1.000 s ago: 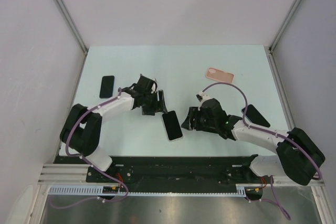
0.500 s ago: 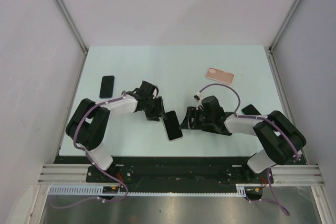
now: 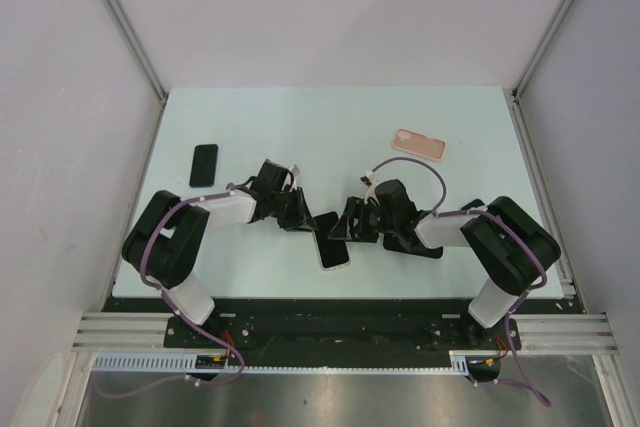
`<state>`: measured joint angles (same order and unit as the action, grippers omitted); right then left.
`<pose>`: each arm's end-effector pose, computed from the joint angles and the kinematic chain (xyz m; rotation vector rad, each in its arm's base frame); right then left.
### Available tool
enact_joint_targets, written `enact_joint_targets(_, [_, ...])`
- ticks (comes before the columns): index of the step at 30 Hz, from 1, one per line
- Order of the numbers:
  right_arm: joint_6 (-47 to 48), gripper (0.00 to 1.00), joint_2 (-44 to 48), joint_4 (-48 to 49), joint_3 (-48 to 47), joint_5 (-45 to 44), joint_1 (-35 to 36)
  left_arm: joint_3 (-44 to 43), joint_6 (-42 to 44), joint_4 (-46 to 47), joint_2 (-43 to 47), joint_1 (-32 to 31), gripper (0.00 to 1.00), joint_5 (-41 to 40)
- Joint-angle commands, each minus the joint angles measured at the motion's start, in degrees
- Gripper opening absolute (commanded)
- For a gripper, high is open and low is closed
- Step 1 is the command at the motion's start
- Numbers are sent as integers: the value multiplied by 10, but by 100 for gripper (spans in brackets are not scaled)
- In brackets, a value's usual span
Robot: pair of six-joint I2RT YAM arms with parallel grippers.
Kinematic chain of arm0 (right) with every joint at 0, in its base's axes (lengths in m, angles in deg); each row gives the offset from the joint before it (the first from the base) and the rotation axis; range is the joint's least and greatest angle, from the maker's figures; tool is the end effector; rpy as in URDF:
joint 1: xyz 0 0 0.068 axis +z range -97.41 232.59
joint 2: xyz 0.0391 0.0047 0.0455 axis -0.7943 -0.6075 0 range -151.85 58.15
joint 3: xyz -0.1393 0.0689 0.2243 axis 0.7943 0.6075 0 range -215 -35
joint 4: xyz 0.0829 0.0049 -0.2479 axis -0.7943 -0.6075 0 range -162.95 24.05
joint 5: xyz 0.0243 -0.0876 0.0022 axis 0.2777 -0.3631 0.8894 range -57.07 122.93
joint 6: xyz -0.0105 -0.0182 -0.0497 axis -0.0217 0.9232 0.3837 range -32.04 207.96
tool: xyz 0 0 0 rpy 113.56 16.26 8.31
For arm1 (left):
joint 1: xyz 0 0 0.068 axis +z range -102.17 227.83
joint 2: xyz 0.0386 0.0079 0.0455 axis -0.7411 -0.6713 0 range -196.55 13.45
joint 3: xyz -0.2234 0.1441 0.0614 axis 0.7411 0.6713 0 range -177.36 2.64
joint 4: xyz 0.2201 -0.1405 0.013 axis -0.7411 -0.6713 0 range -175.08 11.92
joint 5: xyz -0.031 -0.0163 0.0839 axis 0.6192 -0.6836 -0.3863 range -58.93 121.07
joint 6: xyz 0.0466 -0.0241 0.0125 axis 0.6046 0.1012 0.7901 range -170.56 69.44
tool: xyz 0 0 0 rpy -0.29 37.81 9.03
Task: Put the phone into the phone case
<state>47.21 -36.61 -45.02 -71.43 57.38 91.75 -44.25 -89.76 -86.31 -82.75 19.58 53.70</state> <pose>0.2281 0.2048 0.1350 -0.2271 2.4395 1.1777 0.2676 -0.1594 0.1391 -0.1026 2.7486 -0.9009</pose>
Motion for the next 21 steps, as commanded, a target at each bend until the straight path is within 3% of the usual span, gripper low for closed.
enact_joint_targets(1, [-69,68,-64,81,-11,77,-14,48,-26,57,-18,-21,20,121])
enact_joint_targets(12, [-103,67,-86,143,-12,134,-23,50,-9,50,-18,-21,16,128])
enact_joint_targets(21, [-64,49,-60,75,-12,130,-33,48,-9,42,-19,-18,17,108])
